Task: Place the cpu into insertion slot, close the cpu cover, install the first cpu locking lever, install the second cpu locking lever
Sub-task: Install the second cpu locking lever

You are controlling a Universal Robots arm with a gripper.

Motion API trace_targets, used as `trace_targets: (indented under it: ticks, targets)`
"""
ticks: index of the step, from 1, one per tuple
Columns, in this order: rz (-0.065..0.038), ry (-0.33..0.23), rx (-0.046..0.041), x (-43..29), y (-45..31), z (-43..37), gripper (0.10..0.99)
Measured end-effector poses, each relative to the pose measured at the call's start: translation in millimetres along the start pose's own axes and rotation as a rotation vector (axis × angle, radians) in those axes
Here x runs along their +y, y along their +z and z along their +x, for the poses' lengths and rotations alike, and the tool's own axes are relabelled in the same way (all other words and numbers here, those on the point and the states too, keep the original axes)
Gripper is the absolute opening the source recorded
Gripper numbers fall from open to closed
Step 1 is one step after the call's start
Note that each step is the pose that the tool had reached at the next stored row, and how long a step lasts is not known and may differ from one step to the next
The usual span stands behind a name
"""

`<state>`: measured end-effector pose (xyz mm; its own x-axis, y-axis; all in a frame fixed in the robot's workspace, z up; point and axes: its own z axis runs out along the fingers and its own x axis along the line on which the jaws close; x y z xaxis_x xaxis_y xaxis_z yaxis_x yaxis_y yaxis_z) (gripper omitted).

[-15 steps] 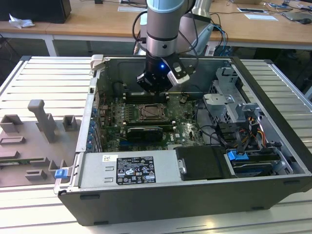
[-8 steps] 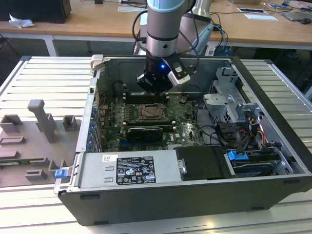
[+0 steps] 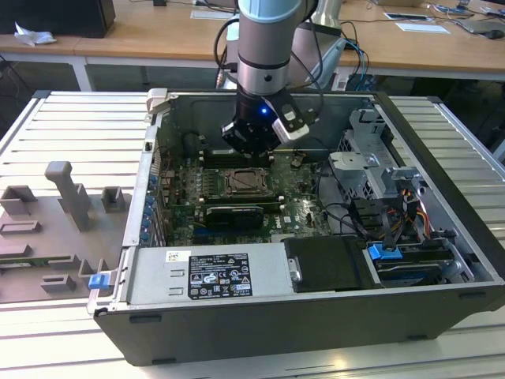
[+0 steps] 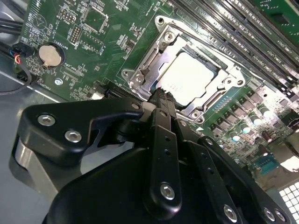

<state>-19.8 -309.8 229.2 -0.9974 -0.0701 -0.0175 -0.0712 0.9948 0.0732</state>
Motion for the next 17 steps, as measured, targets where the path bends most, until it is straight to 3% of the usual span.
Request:
trace_targets:
  ticks: [7, 17]
  targets:
    - [0.000, 0.000, 0.0000, 0.6, -9.4, -0.2, 0.106]
    - [0.000, 0.000, -0.0001, -4.4, -9.9, 0.1, 0.106]
